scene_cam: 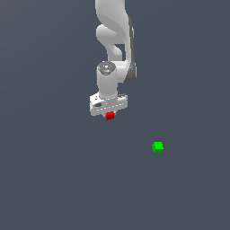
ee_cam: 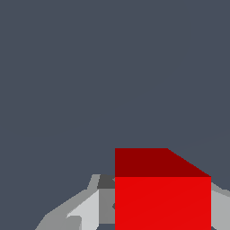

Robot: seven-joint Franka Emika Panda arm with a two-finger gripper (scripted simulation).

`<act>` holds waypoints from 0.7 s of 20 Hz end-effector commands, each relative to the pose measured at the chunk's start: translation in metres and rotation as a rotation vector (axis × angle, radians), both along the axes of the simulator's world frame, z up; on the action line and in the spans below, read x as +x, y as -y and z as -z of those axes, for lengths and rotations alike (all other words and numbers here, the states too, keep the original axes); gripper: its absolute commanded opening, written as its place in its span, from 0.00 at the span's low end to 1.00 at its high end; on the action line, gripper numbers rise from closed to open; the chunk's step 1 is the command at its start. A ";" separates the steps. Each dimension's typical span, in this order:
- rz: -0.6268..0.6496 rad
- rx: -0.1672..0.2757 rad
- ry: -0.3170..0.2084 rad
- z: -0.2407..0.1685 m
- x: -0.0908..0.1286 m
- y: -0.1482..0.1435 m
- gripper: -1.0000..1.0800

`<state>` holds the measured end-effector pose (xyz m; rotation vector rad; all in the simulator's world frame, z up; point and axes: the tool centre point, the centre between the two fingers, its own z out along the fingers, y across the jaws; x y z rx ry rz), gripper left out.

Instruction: Stack the red cube on top of the green cube.

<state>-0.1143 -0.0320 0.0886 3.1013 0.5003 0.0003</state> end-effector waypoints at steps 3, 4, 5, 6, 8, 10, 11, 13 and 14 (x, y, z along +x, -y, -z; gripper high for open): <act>0.000 0.000 0.000 -0.021 0.000 0.000 0.00; 0.000 0.000 0.000 -0.024 0.000 0.000 0.00; 0.000 0.000 0.000 -0.026 0.000 0.000 0.00; 0.000 0.000 0.000 -0.028 0.000 0.000 0.00; 0.000 0.000 0.000 -0.031 0.001 0.000 0.00; 0.000 0.000 0.000 -0.031 0.001 0.000 0.00; 0.000 0.000 0.000 -0.030 0.001 0.000 0.00; 0.000 0.000 0.000 -0.030 0.002 -0.001 0.00; 0.000 0.000 0.000 -0.030 0.003 -0.003 0.00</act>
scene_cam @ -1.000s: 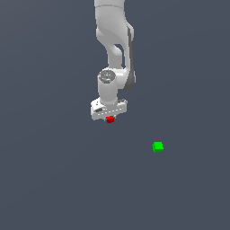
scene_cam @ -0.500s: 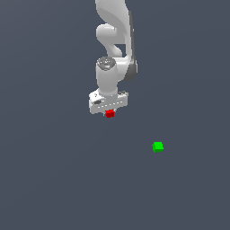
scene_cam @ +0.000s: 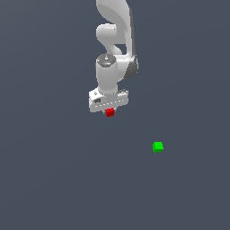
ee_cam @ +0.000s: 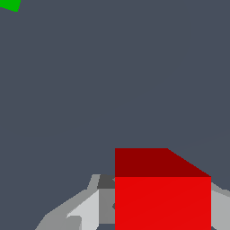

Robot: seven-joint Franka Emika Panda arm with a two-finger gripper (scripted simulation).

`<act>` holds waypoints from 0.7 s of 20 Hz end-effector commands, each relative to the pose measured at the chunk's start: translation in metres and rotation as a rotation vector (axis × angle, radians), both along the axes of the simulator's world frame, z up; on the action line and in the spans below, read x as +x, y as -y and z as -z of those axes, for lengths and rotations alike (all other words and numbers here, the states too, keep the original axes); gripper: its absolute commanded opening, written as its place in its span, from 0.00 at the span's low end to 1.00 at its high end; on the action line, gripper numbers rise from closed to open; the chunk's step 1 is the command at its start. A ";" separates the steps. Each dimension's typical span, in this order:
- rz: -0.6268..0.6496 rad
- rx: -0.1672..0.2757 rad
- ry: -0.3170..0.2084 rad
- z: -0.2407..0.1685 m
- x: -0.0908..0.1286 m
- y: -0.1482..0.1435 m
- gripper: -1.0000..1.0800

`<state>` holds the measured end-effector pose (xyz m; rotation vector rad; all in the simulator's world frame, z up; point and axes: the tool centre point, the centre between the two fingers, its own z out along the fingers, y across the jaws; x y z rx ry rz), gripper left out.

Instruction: Stack the red cube on top of the green cube.

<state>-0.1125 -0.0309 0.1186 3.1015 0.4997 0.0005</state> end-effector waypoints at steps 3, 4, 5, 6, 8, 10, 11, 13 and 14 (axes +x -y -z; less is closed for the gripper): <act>-0.001 0.000 0.000 0.002 0.006 -0.010 0.00; -0.001 0.000 0.000 0.003 0.008 -0.014 0.00; -0.001 0.000 0.000 0.004 0.011 -0.018 0.00; 0.000 0.001 0.000 0.005 0.014 -0.023 0.00; 0.000 0.001 0.000 0.008 0.020 -0.034 0.00; 0.000 0.001 0.000 0.011 0.028 -0.048 0.00; 0.000 0.001 0.000 0.012 0.033 -0.055 0.00; 0.000 0.001 0.000 0.016 0.042 -0.070 0.00; 0.000 0.001 0.000 0.018 0.047 -0.078 0.00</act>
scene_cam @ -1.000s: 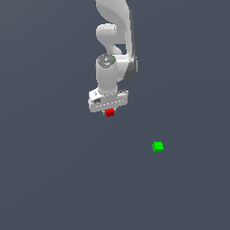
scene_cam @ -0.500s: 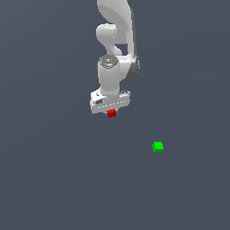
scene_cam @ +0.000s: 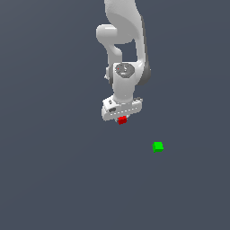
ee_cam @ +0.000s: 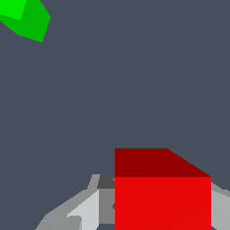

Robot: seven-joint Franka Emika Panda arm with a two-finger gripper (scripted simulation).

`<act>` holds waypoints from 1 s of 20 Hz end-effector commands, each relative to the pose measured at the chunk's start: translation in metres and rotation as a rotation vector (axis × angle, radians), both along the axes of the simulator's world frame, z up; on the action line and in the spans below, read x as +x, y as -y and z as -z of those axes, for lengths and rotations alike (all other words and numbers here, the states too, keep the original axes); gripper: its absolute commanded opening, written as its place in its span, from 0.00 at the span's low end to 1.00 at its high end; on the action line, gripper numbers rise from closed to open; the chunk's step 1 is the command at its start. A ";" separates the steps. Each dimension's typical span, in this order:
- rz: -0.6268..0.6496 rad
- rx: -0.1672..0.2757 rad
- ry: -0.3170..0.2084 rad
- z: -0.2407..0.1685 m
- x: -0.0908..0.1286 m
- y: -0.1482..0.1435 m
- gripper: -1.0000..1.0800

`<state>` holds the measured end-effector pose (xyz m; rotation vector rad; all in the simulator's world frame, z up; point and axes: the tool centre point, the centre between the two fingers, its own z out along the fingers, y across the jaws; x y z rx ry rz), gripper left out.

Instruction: Stack the red cube on top of the green cube.

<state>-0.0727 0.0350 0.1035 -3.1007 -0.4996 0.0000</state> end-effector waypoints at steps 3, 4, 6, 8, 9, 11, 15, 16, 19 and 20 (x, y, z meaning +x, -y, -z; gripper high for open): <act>0.000 0.000 0.001 0.008 0.023 -0.038 0.00; 0.000 0.000 0.001 0.010 0.028 -0.047 0.00; 0.000 0.000 0.001 0.014 0.039 -0.063 0.00; 0.000 0.000 0.001 0.018 0.049 -0.079 0.00; 0.000 0.000 0.001 0.019 0.054 -0.087 0.00; 0.000 0.000 0.001 0.023 0.063 -0.101 0.00; 0.000 0.000 0.000 0.029 0.081 -0.128 0.00; 0.000 0.000 0.000 0.030 0.085 -0.134 0.00; 0.000 0.000 0.000 0.034 0.097 -0.151 0.00; 0.000 0.000 0.000 0.035 0.100 -0.156 0.00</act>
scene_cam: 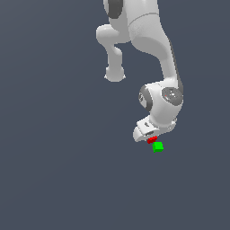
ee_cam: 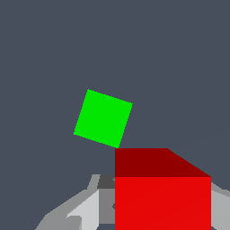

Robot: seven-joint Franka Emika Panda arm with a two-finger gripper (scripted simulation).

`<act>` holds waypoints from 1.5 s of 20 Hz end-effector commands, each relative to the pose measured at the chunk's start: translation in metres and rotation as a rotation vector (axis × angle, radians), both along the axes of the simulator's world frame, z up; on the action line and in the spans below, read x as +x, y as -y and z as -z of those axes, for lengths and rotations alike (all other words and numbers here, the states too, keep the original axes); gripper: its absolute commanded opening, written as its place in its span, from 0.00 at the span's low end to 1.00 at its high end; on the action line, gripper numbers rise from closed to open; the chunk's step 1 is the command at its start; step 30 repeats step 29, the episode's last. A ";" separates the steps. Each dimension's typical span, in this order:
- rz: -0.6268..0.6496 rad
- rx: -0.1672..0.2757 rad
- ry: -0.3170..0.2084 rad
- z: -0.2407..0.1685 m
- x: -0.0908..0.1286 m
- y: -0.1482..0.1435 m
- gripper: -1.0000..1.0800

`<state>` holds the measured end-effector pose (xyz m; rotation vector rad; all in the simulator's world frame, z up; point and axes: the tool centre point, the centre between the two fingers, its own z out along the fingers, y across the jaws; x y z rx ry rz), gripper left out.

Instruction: Stack the red cube on top of the green cube.

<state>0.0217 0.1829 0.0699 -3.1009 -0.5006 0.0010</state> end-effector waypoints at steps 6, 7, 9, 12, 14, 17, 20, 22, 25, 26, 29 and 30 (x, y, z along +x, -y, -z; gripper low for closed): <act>0.001 -0.001 0.001 0.006 0.021 -0.029 0.00; 0.001 -0.001 0.001 0.007 0.023 -0.032 0.00; 0.001 -0.001 0.001 0.007 0.026 -0.036 0.00; 0.001 -0.001 0.001 0.008 0.029 -0.040 0.00; 0.001 -0.001 0.001 0.009 0.031 -0.042 0.00; 0.001 -0.001 0.001 0.009 0.031 -0.042 0.00; 0.001 -0.001 0.001 0.009 0.031 -0.042 0.96; 0.001 -0.001 0.001 0.009 0.031 -0.042 0.96; 0.001 -0.001 0.001 0.009 0.031 -0.042 0.96; 0.001 -0.001 0.001 0.009 0.031 -0.042 0.96; 0.001 -0.001 0.001 0.009 0.031 -0.042 0.96; 0.001 -0.001 0.001 0.009 0.031 -0.042 0.96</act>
